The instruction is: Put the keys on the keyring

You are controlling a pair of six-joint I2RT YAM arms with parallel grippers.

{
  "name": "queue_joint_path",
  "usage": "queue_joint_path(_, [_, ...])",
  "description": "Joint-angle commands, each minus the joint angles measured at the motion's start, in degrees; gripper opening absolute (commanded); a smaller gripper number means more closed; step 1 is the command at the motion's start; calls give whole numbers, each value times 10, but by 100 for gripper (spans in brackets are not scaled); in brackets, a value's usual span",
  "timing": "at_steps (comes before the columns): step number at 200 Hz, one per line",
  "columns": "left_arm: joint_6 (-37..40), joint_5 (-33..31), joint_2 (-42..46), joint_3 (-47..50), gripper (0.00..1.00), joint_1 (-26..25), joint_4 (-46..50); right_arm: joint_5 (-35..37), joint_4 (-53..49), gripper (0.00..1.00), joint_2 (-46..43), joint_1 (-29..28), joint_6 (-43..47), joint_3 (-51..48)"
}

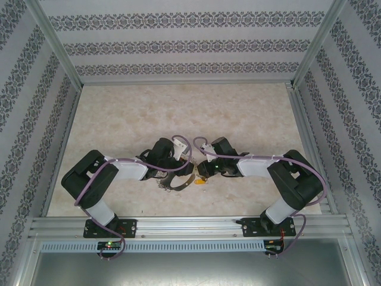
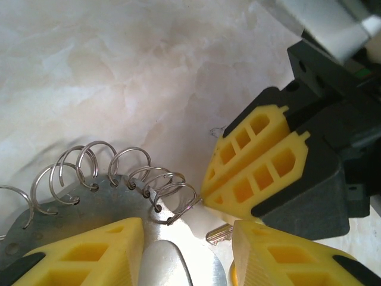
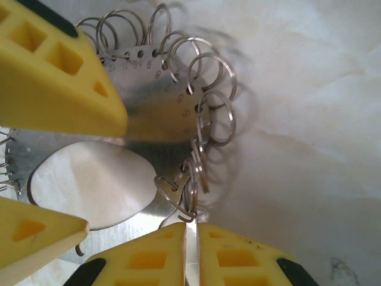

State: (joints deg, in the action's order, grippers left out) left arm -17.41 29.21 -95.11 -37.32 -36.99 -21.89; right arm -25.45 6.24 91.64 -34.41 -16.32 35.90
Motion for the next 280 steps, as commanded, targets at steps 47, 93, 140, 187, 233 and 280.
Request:
queue_joint_path(47, [8,10,-28,-19,43,8,-11,6,5,13,24,11,15,20])
queue_joint_path(93, [8,13,-44,-28,42,8,-16,5,8,13,26,13,14,17])
queue_joint_path(140, [8,22,-61,-39,41,8,-19,2,12,13,33,14,14,19])
queue_joint_path(187, [4,30,-71,-44,40,8,-27,1,14,13,38,16,14,21])
queue_joint_path(233, [-2,31,-62,-39,39,8,-31,0,30,13,22,36,-6,0])
queue_joint_path(280, [-5,19,-38,-22,38,9,-42,-33,53,14,-12,76,-29,-24])
